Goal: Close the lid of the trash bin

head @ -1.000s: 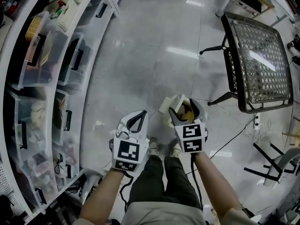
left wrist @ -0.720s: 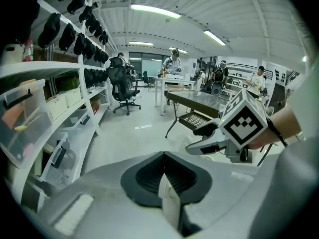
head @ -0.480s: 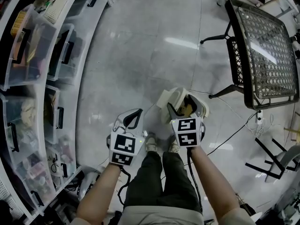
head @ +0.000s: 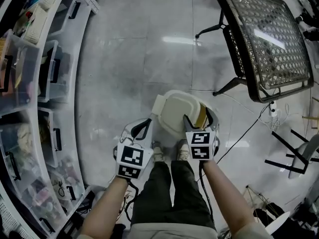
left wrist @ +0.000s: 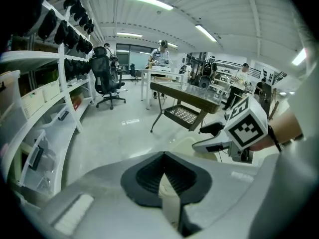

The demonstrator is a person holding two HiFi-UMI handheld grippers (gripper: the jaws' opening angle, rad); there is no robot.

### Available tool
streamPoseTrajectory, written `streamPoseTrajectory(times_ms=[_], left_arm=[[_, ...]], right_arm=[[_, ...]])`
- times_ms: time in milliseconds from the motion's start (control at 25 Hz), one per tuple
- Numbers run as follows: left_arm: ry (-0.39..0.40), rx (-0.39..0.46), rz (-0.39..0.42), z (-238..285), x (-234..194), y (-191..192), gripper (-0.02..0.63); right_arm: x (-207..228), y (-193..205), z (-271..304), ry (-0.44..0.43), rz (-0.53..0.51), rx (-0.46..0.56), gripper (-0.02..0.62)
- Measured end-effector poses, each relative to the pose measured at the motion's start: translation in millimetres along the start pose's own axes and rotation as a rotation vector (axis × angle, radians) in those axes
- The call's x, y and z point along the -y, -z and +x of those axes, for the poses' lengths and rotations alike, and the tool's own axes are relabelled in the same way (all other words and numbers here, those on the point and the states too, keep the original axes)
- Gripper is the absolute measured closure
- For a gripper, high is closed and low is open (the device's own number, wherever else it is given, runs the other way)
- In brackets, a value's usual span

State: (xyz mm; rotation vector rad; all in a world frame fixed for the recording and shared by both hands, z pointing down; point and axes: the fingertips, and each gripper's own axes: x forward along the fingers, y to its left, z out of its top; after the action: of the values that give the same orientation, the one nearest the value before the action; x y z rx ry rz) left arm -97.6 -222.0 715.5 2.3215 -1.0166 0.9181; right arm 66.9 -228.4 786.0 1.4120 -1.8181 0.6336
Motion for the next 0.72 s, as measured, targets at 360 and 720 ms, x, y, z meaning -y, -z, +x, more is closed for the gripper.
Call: streamPoseTrajectory(times_ms=[360, 720], left_arm=[[0.1, -0.082, 0.042, 64, 38, 32, 0.605], [0.166, -0.173, -0.008, 123, 55, 71, 0.605]], right_arm=[[44, 85, 36, 0.094, -0.021, -0.052, 0.247], [46, 135, 84, 0.07, -0.117, -0.095, 0.325]])
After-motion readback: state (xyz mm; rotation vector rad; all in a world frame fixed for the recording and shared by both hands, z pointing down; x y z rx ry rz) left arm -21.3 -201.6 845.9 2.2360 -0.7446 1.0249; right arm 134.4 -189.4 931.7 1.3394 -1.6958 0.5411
